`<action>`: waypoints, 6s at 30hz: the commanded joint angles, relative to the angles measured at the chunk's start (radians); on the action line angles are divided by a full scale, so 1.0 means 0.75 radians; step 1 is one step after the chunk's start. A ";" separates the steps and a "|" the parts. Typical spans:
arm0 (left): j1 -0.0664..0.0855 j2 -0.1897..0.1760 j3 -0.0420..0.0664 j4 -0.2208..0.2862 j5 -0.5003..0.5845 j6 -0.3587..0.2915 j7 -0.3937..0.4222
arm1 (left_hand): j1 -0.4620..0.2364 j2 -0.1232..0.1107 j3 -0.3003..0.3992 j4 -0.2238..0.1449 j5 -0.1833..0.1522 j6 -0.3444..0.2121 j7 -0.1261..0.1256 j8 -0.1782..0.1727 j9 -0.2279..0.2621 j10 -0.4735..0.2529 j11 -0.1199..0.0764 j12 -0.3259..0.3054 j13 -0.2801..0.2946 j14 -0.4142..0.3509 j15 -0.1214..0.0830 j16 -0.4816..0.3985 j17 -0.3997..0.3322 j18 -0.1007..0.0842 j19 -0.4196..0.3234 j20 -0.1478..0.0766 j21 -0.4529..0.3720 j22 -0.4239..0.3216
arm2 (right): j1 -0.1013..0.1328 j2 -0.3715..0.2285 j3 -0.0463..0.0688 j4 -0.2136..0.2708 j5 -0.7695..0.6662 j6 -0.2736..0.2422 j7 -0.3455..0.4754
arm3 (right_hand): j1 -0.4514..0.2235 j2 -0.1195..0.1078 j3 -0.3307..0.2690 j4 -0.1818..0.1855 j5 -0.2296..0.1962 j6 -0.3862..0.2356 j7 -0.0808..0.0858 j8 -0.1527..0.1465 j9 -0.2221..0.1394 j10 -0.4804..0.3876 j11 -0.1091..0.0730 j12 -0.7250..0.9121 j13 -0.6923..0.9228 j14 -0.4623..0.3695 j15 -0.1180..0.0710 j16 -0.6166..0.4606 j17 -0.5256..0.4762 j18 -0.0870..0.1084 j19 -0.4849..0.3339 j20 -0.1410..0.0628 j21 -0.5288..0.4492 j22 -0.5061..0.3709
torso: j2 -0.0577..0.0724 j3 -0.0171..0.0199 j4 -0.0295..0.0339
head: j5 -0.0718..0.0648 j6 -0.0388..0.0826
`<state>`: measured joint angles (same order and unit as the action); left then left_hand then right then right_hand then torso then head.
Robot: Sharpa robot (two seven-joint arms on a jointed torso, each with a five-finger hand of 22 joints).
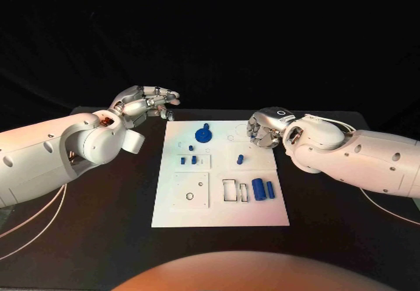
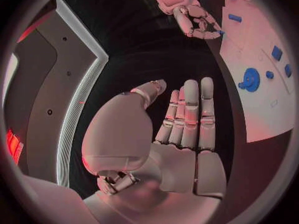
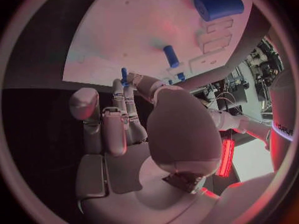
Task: Assemble the parts on the task board
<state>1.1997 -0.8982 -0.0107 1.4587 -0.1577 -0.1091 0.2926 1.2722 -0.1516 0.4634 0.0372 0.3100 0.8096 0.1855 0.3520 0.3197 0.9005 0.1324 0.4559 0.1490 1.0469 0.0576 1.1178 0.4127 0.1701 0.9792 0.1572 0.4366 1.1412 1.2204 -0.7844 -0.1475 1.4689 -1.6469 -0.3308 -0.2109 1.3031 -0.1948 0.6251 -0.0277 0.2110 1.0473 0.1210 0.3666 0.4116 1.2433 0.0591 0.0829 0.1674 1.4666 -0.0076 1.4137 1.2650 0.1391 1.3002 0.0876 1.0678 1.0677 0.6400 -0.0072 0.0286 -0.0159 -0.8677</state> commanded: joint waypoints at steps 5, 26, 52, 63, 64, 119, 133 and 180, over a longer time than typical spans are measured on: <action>0.001 0.004 0.001 0.002 -0.003 -0.001 0.003 | 0.009 -0.002 -0.004 -0.001 0.007 -0.010 0.001 0.009 0.001 -0.010 -0.002 0.006 -0.002 -0.007 0.000 -0.007 0.002 0.013 -0.007 0.007 -0.006 -0.002 | 0.002 -0.025 0.004 0.159 0.053 -0.062 -0.001 | -0.005 0.008 0.005 -0.003 0.008 0.010 -0.002 0.004 0.001 0.012 0.001 0.004 0.001 0.068 -0.011 0.005 -0.001 -0.017 -0.003 -0.006 0.004 -0.001 | 0.002 0.0014 -0.0008 | 0.018 0.000; 0.001 0.025 0.000 0.006 -0.014 -0.032 -0.013 | 0.010 -0.001 -0.005 -0.001 0.010 -0.012 0.002 0.011 0.002 -0.013 -0.002 0.007 -0.002 -0.008 0.001 -0.007 0.003 0.013 -0.007 0.007 -0.007 -0.003 | -0.116 0.135 0.001 0.275 0.033 -0.039 0.022 | -0.007 0.011 0.006 0.000 0.010 0.007 -0.002 0.003 0.004 0.011 0.001 0.002 0.002 0.067 -0.012 0.006 -0.001 -0.017 -0.005 -0.005 0.002 -0.003 | 0.000 -0.0010 0.0021 | 0.131 -0.007; 0.002 0.057 0.000 0.007 -0.018 -0.055 -0.009 | 0.005 -0.002 -0.011 0.004 0.013 -0.013 0.003 0.016 0.003 -0.016 0.000 0.011 -0.002 -0.010 0.002 -0.006 0.004 0.013 -0.007 0.009 -0.008 -0.006 | -0.193 0.257 -0.008 0.170 -0.002 -0.031 0.025 | -0.012 0.010 0.005 0.002 0.011 0.000 -0.002 0.001 0.010 0.007 0.002 -0.002 0.005 0.065 -0.012 0.003 -0.010 -0.017 -0.007 -0.004 0.001 -0.002 | 0.004 -0.0016 0.0035 | 0.191 -0.007; 0.002 0.058 0.000 0.004 -0.020 -0.051 -0.011 | 0.005 -0.002 -0.011 0.004 0.014 -0.013 0.003 0.017 0.003 -0.016 0.000 0.011 -0.001 -0.010 0.002 -0.006 0.004 0.013 -0.007 0.009 -0.008 -0.006 | -0.202 0.259 -0.010 0.165 -0.003 -0.016 0.031 | -0.013 0.010 0.005 0.002 0.011 0.000 -0.002 0.001 0.010 0.007 0.002 -0.003 0.005 0.065 -0.012 0.002 -0.012 -0.017 -0.007 -0.004 0.000 -0.003 | 0.001 -0.0024 0.0007 | 0.212 -0.007; 0.002 0.058 0.000 0.004 -0.021 -0.051 -0.012 | 0.005 -0.002 -0.011 0.004 0.014 -0.013 0.003 0.017 0.003 -0.016 0.000 0.011 -0.001 -0.010 0.002 -0.006 0.004 0.013 -0.007 0.009 -0.008 -0.006 | -0.203 0.258 -0.010 0.165 -0.003 -0.014 0.032 | -0.013 0.010 0.005 0.002 0.011 0.000 -0.002 0.001 0.010 0.007 0.002 -0.003 0.005 0.065 -0.012 0.002 -0.012 -0.017 -0.007 -0.004 0.000 -0.003 | 0.001 -0.0025 0.0009 | 0.213 -0.007; 0.003 0.056 0.000 0.002 -0.037 -0.025 -0.041 | 0.005 -0.002 -0.015 0.007 0.017 -0.017 0.003 0.021 0.004 -0.024 0.001 0.012 -0.002 -0.011 0.003 -0.005 0.005 0.013 -0.007 0.010 -0.010 -0.009 | -0.208 0.286 -0.017 0.131 -0.023 0.065 0.031 | -0.016 0.004 0.004 0.000 0.005 -0.007 -0.002 -0.001 0.019 0.004 0.002 -0.008 0.010 0.063 -0.011 0.001 -0.018 -0.015 -0.013 -0.003 -0.007 -0.007 | 0.001 -0.0029 0.0019 | 0.223 -0.007; 0.003 0.055 0.000 0.002 -0.038 -0.023 -0.045 | 0.007 -0.001 -0.015 0.007 0.018 -0.017 0.003 0.023 0.004 -0.028 0.001 0.012 -0.003 -0.012 0.004 -0.005 0.005 0.013 -0.007 0.010 -0.011 -0.010 | -0.208 0.279 -0.019 0.134 -0.027 0.082 0.030 | -0.053 -0.042 0.015 0.006 -0.008 -0.083 0.030 -0.058 0.019 -0.120 0.039 -0.029 -0.001 0.049 0.018 -0.010 -0.048 -0.004 -0.053 0.020 -0.068 -0.049 | 0.000 -0.0031 0.0021 | 0.221 -0.007; 0.003 0.029 -0.001 0.002 -0.048 0.019 -0.056 | 0.015 -0.002 -0.017 0.005 0.018 -0.024 0.004 0.028 0.005 -0.037 0.002 0.015 -0.004 -0.015 0.004 -0.004 0.006 0.013 -0.007 0.011 -0.012 -0.013 | -0.005 -0.077 -0.005 0.211 0.240 0.168 -0.016 | 0.153 0.018 -0.630 0.252 -0.076 -0.228 0.068 -0.205 -0.099 -0.379 0.076 0.136 -0.083 0.021 0.051 -0.016 -0.152 -0.001 -0.045 0.060 -0.115 -0.029 | -0.001 -0.0066 0.0017 | 0.169 -0.007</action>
<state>1.2006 -0.8769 -0.0121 1.4576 -0.1892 -0.1131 0.2465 1.2722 -0.1517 0.4552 0.0399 0.3176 0.7990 0.1893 0.3677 0.3217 0.8791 0.1323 0.4640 0.1470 1.0434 0.0611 1.1178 0.4153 0.1699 0.9773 0.1591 0.4327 1.1327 1.2205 -0.8463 -0.1507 1.6326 -1.4795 -0.2772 -0.2189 1.4089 -0.1815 0.1551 0.1557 0.1586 0.8749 0.1711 0.2126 0.3384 0.9644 0.1161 0.1799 0.1063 1.4683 0.0267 1.3973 1.1527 0.1392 1.2644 0.1343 0.9854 1.0447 0.6379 -0.0116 0.0275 0.1117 -0.8728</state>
